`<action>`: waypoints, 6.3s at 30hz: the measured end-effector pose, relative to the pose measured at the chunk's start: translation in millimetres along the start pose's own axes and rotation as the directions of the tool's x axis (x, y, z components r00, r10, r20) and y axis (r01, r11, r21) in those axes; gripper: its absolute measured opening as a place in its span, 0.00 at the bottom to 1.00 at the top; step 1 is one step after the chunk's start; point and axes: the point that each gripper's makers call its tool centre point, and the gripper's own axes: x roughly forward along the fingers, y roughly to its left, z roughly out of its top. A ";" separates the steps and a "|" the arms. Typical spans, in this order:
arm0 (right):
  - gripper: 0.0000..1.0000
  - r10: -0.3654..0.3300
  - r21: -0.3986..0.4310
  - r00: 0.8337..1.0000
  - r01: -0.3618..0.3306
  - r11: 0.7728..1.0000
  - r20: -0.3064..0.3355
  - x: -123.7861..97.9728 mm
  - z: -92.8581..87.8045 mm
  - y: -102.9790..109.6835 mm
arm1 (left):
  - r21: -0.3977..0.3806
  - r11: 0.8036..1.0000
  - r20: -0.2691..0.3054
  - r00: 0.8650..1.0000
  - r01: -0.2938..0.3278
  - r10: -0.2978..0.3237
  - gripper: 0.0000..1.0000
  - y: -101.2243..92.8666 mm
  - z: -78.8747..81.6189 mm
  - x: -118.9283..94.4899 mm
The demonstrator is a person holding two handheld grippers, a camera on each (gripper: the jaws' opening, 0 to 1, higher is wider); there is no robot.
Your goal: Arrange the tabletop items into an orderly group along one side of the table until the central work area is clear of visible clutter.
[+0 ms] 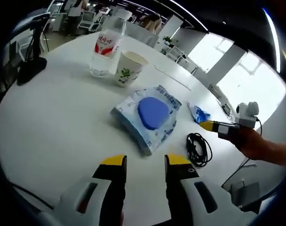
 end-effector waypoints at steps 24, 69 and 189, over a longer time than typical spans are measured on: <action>0.22 0.125 -0.052 0.989 -0.129 0.990 -0.072 53.4 42.5 24.5 | -0.087 0.996 0.010 0.999 -0.037 0.038 0.22 -6.7 1.7 27.2; 0.00 0.139 -0.016 0.990 -0.139 0.990 -0.001 -3.1 13.5 11.2 | 0.032 0.999 -0.057 0.997 -0.040 0.041 0.00 -22.5 4.8 44.1; 0.18 0.083 -0.020 0.995 -0.085 0.996 -0.060 -14.7 -53.2 2.1 | 0.283 0.958 -0.016 0.998 -0.052 0.059 0.24 15.3 23.8 -14.4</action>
